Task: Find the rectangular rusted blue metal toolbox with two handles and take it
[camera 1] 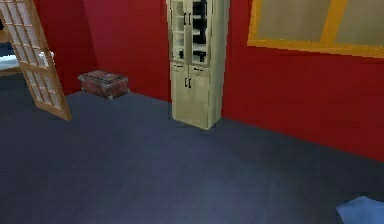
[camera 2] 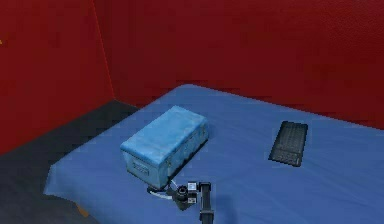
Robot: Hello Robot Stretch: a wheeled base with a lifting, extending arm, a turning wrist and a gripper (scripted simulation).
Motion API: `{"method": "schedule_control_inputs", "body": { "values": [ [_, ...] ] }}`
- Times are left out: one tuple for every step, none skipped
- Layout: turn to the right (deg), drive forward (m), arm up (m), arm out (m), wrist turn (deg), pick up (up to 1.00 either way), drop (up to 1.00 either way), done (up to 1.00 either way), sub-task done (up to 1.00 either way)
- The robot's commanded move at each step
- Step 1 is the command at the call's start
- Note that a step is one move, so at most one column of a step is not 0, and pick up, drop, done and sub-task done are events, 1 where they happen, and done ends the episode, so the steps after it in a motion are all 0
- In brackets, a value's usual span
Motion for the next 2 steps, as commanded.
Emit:
{"method": "schedule_control_inputs", "body": {
  "values": [
    [0.0, 0.00, 0.10, 0.00, 0.0, 0.00, 0.00, 0.00, 0.00],
    [0.0, 0.00, 0.00, 0.00, 0.0, 0.00, 0.00, 1.00, 0.00]
  ]
}}
